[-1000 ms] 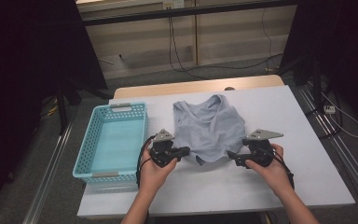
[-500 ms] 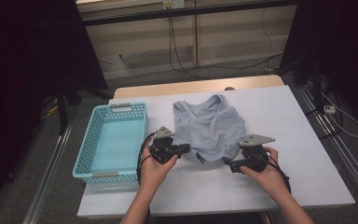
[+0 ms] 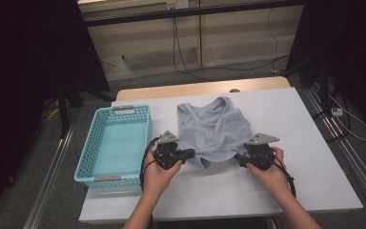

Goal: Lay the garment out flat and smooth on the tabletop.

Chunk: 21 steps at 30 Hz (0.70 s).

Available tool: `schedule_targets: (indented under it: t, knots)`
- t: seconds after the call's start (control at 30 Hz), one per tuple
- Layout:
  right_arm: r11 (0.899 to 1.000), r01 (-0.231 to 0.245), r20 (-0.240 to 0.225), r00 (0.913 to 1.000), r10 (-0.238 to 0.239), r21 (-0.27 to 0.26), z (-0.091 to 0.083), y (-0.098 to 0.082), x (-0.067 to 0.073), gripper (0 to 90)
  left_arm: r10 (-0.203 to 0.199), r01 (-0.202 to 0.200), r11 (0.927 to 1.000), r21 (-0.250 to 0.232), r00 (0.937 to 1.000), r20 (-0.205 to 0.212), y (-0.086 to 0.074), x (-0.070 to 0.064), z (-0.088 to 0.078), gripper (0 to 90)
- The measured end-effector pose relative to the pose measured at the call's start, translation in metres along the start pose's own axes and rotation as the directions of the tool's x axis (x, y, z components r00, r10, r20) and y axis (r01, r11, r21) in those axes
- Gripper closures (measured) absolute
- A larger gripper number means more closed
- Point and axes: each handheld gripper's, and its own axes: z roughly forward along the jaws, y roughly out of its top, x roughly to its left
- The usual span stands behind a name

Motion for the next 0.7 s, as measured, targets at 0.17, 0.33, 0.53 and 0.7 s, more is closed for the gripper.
schedule_targets:
  t: [0.17, 0.33, 0.53, 0.7]
  knots:
    - [0.999, -0.036, -0.026, 0.9991, 0.035, -0.040, -0.007, 0.005, -0.008, 75.6, 0.017, -0.017, 0.9998, 0.013, 0.9998, 0.005, -0.002, -0.005, 0.007, 88.0]
    - [0.993, -0.053, -0.033, 0.9982, 0.050, -0.102, -0.028, 0.017, -0.019, 84.1, 0.032, -0.033, 0.9994, 0.008, 0.9992, 0.022, -0.002, -0.009, 0.013, 88.1]
    - [0.989, -0.071, -0.034, 0.9972, 0.067, -0.128, -0.037, 0.019, -0.022, 84.8, 0.065, -0.065, 0.9975, 0.027, 0.9978, 0.016, -0.001, -0.018, 0.018, 86.5]
    - [0.989, -0.095, -0.043, 0.9949, 0.091, -0.116, -0.032, 0.015, -0.025, 85.1, 0.048, -0.049, 0.9986, 0.018, 0.9981, 0.040, -0.003, -0.017, 0.017, 73.1]
